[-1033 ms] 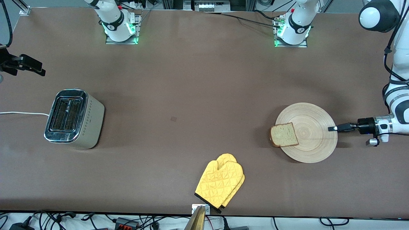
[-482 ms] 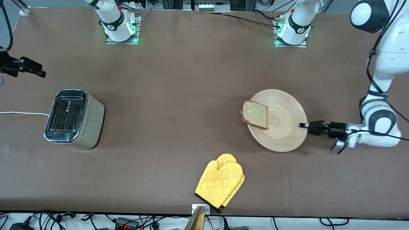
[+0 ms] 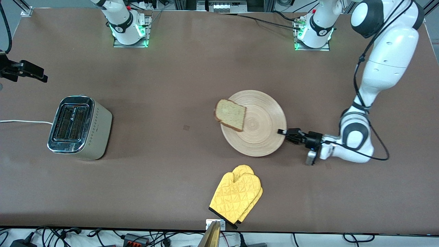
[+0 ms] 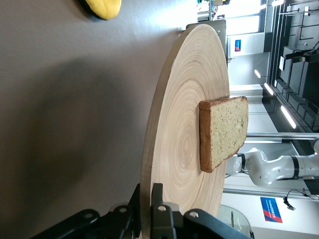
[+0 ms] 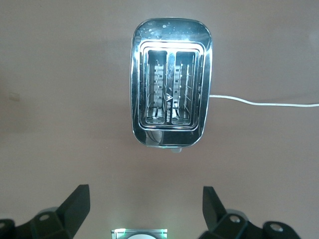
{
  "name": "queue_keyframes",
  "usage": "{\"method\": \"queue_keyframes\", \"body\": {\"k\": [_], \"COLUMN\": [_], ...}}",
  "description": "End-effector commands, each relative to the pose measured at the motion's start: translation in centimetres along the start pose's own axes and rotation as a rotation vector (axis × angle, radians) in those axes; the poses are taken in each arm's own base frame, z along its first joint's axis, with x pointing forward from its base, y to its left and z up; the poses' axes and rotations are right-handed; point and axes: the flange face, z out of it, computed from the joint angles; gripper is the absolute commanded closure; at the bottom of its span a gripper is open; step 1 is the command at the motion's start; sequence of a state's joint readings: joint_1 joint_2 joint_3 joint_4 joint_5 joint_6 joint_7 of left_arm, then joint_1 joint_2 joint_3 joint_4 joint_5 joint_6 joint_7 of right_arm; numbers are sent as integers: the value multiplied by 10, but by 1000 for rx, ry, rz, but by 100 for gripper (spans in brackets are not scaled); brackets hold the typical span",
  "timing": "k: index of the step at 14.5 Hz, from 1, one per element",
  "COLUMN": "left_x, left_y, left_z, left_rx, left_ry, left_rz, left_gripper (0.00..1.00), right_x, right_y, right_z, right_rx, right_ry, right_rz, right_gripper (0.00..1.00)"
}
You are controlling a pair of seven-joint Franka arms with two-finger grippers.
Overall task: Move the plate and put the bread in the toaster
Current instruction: 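Slide the plate with bread toward the toaster with the left gripper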
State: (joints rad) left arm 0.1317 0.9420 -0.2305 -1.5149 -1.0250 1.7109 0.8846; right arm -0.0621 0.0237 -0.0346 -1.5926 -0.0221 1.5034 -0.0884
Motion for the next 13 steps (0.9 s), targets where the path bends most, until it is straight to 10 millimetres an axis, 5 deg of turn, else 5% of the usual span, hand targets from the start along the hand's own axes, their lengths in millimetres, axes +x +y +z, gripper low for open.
{"method": "queue_keyframes", "body": {"k": [1, 9, 13], "left_x": [-1, -1, -2], "left_y": [12, 26, 34], "left_z": [33, 153, 194], "left_rx": [-6, 104, 133], "left_ry": [43, 134, 168], "left_rz": [0, -38, -63], "left_gripper": [99, 99, 99], "right_x": [1, 7, 7], "right_y": [4, 0, 0], "right_z": [-3, 10, 11], "right_rx": [-9, 5, 5], "right_ry": [-9, -39, -40], "right_rz": [-15, -18, -18], "right_gripper": [0, 0, 0]}}
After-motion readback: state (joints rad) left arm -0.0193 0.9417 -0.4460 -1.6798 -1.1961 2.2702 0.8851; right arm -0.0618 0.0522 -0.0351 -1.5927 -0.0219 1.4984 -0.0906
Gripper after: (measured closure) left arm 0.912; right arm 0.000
